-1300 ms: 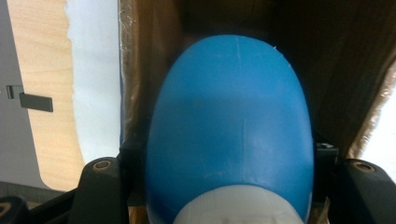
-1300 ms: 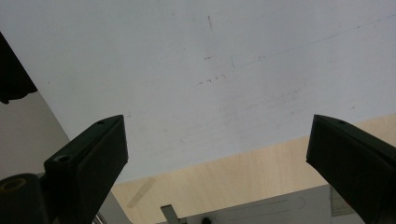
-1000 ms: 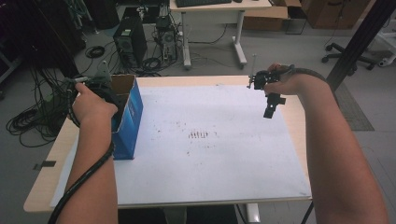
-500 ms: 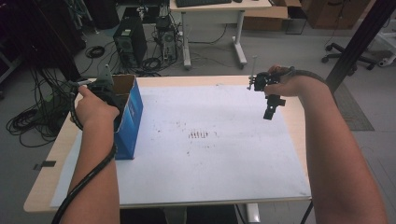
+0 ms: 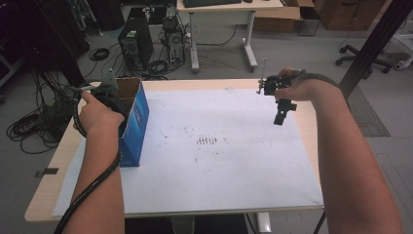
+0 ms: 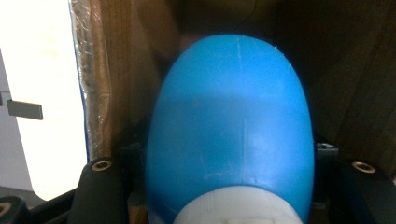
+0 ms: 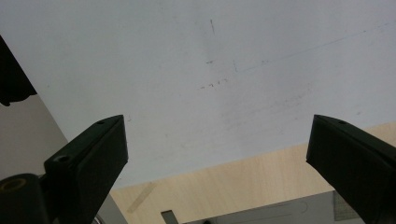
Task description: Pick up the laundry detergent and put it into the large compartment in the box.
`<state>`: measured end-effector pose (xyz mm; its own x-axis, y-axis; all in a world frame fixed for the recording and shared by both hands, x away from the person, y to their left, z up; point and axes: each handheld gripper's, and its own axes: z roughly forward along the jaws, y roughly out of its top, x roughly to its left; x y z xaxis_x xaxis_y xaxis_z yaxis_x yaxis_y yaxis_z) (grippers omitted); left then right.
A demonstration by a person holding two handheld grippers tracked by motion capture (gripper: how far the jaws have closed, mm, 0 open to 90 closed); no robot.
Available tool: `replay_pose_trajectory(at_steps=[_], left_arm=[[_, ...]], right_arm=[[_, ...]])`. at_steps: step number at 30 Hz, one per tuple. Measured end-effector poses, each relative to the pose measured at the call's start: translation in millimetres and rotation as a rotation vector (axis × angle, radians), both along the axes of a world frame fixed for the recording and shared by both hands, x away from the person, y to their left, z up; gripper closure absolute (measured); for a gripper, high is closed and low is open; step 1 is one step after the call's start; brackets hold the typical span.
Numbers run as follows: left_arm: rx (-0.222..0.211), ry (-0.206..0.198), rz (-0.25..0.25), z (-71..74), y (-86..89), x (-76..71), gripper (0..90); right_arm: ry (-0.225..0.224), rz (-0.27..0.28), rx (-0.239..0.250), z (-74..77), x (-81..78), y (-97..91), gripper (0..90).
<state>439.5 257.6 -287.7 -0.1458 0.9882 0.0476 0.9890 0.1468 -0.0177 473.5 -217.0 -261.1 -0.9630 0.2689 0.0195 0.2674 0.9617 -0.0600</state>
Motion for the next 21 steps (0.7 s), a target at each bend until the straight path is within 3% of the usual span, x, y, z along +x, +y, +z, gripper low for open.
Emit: replay_pose_trajectory(at_steps=[13,21], left_arm=[[-0.014,-0.011,0.010,0.2,2.2,-0.9,37.0],[-0.012,-0.031,0.014,9.1,0.4,-1.7,33.6]], right_arm=[[-0.001,0.002,-0.001,-0.2,-0.1,1.0,5.2],[0.000,0.005,0.002,-1.4,0.1,2.5,5.2]])
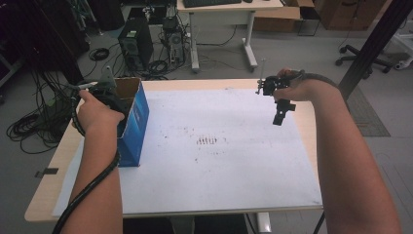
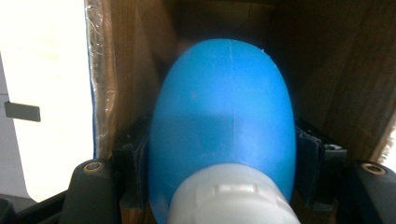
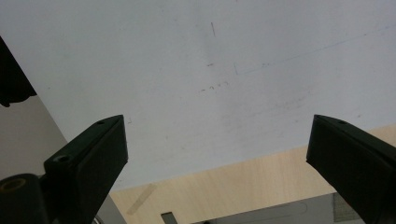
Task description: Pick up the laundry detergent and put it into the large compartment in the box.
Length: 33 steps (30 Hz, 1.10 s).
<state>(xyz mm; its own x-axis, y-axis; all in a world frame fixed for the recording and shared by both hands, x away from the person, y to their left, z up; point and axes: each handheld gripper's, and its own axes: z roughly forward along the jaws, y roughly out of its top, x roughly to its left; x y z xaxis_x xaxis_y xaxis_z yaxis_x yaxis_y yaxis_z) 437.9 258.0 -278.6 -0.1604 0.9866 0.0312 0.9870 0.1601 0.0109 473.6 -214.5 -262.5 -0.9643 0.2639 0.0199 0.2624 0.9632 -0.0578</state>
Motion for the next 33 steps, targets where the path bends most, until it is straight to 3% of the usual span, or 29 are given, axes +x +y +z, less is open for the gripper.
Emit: replay_pose_trajectory(at_steps=[17,33], left_arm=[[-0.001,0.010,0.001,0.9,-2.3,-0.1,28.7],[0.033,-0.018,0.020,32.2,-1.6,-7.7,23.5]], right_arm=[[0.003,-0.008,0.004,-1.2,-1.1,-5.1,5.2],[-0.005,-0.005,0.015,0.5,-2.7,-3.9,5.2]])
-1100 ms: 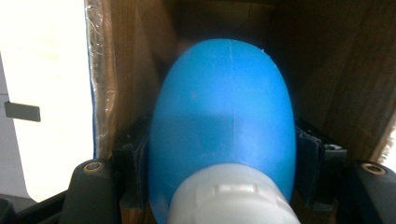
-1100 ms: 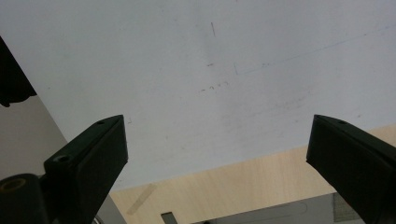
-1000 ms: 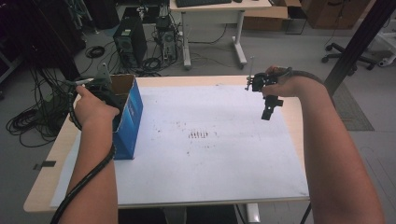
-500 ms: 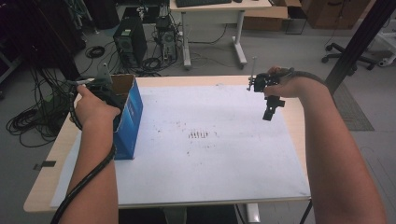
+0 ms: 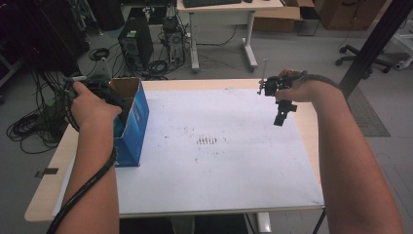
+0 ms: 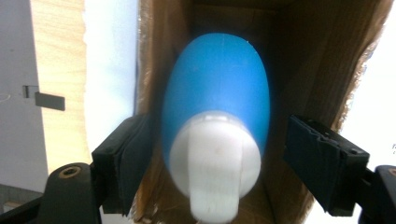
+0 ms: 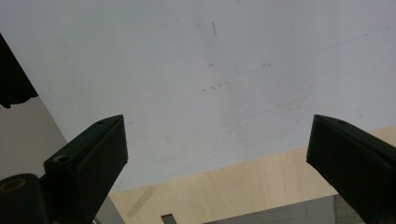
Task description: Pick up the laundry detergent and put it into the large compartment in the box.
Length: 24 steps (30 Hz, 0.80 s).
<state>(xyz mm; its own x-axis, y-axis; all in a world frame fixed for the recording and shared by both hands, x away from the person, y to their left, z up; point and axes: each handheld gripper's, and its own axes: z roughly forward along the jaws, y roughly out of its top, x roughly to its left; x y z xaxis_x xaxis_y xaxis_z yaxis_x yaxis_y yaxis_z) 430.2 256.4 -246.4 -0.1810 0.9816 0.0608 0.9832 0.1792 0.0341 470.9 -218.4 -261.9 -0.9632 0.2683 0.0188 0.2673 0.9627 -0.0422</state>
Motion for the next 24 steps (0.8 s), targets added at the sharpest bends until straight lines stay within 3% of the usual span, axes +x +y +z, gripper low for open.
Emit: replay_pose_trajectory(at_steps=[10,17,24], left_arm=[[0.009,-0.003,0.002,8.1,0.2,-1.8,21.8],[0.043,-0.026,0.002,20.3,-1.7,-4.7,12.9],[0.034,-0.030,0.000,27.2,-1.4,-8.4,8.7]], right_arm=[[-0.001,0.000,-0.003,2.5,-1.1,0.3,5.2],[-0.007,0.002,-0.004,5.8,-1.9,2.5,5.2],[-0.010,0.009,-0.007,7.3,-2.9,5.7,5.2]])
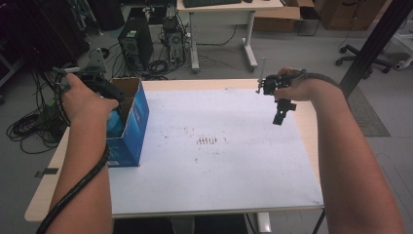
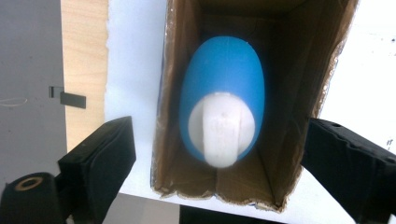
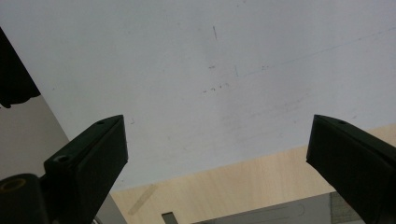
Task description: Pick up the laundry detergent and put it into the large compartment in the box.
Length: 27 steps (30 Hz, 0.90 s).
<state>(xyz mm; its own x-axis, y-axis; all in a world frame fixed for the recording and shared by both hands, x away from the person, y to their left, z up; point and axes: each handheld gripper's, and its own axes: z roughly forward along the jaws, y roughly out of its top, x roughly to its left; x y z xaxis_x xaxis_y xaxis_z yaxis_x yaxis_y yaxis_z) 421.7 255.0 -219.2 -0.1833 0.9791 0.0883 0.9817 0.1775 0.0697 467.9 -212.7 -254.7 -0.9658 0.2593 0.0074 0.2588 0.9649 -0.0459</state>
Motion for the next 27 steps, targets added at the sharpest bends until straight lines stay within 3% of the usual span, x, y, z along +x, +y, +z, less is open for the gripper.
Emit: replay_pose_trajectory(at_steps=[6,12,18,27], left_arm=[[0.007,0.000,-0.012,2.9,-0.6,-2.2,1.4],[0.019,-0.020,-0.040,9.5,-6.1,-4.0,0.2],[0.030,-0.059,-0.092,23.7,-18.2,-5.9,0.2],[0.027,-0.069,-0.189,41.7,-44.9,-7.5,0.2]], right_arm=[[-0.002,0.003,-0.002,1.3,-1.5,1.5,5.2],[-0.005,0.000,-0.002,2.8,-2.7,-0.4,5.2],[-0.006,-0.003,-0.003,3.8,-3.9,-2.4,5.2],[-0.008,-0.004,-0.006,3.5,-5.9,-2.2,5.2]])
